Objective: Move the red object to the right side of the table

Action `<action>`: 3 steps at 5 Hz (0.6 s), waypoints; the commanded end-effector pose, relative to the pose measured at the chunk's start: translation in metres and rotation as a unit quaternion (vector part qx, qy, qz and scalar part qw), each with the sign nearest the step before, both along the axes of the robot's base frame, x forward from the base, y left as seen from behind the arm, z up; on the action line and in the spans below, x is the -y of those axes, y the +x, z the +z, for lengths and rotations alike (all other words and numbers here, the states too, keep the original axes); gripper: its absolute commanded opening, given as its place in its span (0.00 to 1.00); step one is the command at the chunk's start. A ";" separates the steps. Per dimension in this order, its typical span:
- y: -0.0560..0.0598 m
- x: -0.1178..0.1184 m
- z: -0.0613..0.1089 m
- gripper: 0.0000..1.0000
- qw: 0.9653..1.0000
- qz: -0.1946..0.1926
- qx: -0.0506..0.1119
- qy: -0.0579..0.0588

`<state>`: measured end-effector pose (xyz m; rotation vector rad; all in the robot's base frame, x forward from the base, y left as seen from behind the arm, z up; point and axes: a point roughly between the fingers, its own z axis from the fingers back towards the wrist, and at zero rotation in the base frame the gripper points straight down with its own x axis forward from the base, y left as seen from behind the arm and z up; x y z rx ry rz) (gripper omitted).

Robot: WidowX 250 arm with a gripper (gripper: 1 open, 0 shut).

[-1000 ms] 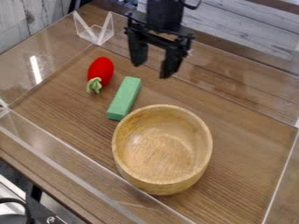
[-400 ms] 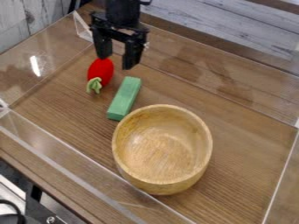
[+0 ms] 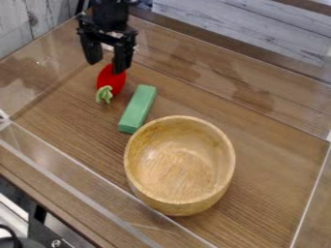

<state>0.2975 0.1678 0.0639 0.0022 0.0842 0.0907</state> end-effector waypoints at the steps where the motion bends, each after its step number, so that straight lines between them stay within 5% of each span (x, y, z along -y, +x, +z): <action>1: 0.012 -0.024 0.013 1.00 0.999 0.008 0.035 0.020; 3: 0.041 -0.027 -0.002 1.00 0.998 -0.028 0.045 0.029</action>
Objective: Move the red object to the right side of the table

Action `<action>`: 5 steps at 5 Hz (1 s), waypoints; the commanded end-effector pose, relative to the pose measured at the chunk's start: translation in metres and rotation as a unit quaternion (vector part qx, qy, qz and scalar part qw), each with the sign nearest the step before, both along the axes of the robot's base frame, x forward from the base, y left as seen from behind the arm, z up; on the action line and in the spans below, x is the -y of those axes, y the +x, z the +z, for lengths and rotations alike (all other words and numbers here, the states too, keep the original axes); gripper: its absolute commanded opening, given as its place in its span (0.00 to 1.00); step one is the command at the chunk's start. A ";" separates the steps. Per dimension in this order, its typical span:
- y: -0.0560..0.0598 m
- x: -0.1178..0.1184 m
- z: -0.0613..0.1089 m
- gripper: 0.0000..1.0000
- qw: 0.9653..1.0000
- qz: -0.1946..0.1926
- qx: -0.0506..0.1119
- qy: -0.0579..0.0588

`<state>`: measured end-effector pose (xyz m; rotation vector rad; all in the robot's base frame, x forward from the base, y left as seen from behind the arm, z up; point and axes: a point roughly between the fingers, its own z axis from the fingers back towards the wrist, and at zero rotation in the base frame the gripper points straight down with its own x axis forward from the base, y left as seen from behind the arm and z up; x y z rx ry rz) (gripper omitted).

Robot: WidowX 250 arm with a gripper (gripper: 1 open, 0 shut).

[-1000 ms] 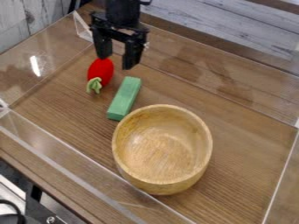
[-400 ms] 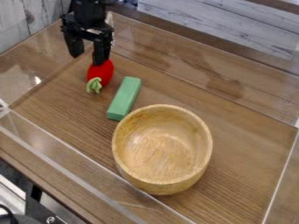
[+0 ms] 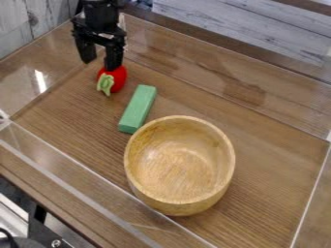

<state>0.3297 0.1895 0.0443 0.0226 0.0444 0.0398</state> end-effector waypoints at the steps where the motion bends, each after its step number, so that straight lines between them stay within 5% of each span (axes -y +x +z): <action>1: 0.006 -0.001 0.016 1.00 0.999 -0.016 0.028 0.021; 2: 0.002 0.003 0.017 1.00 0.999 -0.030 0.031 0.020; 5: 0.014 0.003 0.041 1.00 0.998 -0.039 0.040 0.015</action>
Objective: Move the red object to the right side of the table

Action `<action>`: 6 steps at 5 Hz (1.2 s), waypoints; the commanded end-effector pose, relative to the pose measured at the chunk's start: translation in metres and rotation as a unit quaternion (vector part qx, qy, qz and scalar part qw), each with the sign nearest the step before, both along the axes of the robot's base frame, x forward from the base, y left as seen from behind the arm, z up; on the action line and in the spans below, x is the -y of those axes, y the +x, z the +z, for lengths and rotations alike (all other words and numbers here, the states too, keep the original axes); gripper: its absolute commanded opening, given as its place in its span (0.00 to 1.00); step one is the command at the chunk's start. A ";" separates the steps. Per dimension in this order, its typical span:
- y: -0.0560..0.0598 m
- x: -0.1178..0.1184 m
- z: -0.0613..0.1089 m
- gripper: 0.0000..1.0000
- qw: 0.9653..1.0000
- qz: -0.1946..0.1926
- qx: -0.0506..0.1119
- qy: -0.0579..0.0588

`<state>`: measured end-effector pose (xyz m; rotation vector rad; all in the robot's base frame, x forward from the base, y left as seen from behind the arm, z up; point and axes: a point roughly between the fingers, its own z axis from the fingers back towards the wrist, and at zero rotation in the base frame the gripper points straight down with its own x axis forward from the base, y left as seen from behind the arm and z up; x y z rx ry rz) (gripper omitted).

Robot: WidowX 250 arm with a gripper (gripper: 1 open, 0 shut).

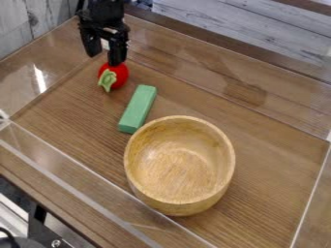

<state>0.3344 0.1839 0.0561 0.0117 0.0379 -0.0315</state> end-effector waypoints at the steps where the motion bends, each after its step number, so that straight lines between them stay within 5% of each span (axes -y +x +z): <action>1: 0.010 0.001 0.038 1.00 0.999 -0.006 0.037 0.016; 2: 0.007 -0.006 0.035 0.00 0.999 -0.004 0.035 0.011; 3: 0.005 -0.014 0.033 1.00 1.000 0.000 0.031 0.005; 4: -0.002 -0.021 0.029 1.00 0.999 -0.030 0.024 -0.004; 6: -0.005 -0.020 0.002 1.00 1.000 -0.019 0.016 -0.012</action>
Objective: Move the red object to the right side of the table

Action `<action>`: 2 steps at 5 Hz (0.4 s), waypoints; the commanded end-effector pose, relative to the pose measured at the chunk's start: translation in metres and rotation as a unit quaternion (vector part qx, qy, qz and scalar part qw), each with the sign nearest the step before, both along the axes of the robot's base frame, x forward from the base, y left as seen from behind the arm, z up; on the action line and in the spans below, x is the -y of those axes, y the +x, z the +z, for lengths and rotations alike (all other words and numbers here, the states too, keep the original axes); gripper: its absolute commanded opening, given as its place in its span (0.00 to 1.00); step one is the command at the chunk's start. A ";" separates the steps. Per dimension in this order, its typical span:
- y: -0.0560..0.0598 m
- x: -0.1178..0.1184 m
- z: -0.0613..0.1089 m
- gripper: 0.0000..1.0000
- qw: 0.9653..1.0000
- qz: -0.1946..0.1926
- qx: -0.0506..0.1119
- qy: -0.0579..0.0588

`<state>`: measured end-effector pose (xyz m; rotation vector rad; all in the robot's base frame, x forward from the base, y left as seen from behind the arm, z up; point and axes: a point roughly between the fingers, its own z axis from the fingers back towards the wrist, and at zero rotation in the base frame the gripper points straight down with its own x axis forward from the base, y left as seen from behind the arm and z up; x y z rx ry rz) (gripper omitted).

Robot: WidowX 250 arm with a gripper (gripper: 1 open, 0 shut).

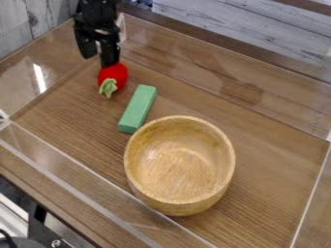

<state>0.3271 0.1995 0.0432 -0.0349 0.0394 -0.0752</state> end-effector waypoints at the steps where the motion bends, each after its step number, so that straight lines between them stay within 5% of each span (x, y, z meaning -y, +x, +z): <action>1: 0.002 -0.004 0.004 1.00 1.000 0.011 0.018 0.009; 2: 0.010 0.000 -0.005 1.00 0.999 0.027 0.017 0.009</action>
